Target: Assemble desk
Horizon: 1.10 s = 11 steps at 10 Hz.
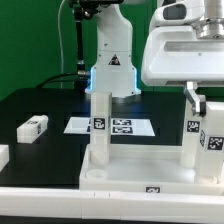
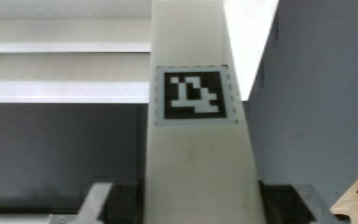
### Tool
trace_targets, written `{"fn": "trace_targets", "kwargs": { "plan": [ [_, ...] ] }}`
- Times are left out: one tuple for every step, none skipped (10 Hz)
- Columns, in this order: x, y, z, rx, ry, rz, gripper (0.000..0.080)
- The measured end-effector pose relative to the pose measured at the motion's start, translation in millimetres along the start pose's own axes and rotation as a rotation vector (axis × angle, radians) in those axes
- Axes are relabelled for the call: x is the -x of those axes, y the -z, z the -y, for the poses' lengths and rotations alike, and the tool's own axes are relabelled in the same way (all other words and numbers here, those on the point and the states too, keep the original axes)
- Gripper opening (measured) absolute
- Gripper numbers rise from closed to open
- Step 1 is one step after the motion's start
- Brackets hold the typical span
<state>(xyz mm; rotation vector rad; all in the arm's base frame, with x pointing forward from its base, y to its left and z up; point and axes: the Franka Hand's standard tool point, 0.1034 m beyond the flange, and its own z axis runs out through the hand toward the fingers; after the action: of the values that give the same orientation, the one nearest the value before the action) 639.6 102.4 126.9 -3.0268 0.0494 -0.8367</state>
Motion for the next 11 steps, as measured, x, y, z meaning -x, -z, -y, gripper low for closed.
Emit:
{"fn": "trace_targets", "kwargs": {
  "plan": [
    [0.0,0.0,0.0,0.0,0.0,0.0,0.0505],
    [0.0,0.0,0.0,0.0,0.0,0.0,0.0505],
    [0.0,0.0,0.0,0.0,0.0,0.0,0.0619],
    [-0.2,-0.1,-1.6,0.002,0.004,0.001,0.0643],
    [-0.9,-0.2,-4.7,0.005,0.006,0.0,0.0643],
    [-1.7,0.3,-5.7,0.006,0.006,0.0,0.0643],
    [-3.3,2.3,-5.8,0.004,0.005,0.003,0.0649],
    [-8.0,8.3,-5.6,0.0,0.0,0.008,0.0649],
    [-13.6,14.7,-5.1,-0.005,-0.006,0.027,0.0649],
    [-19.4,20.0,-5.6,-0.008,-0.004,0.034,0.0649],
    [-19.9,22.7,-5.4,-0.01,-0.008,0.063,0.0649]
  ]
}}
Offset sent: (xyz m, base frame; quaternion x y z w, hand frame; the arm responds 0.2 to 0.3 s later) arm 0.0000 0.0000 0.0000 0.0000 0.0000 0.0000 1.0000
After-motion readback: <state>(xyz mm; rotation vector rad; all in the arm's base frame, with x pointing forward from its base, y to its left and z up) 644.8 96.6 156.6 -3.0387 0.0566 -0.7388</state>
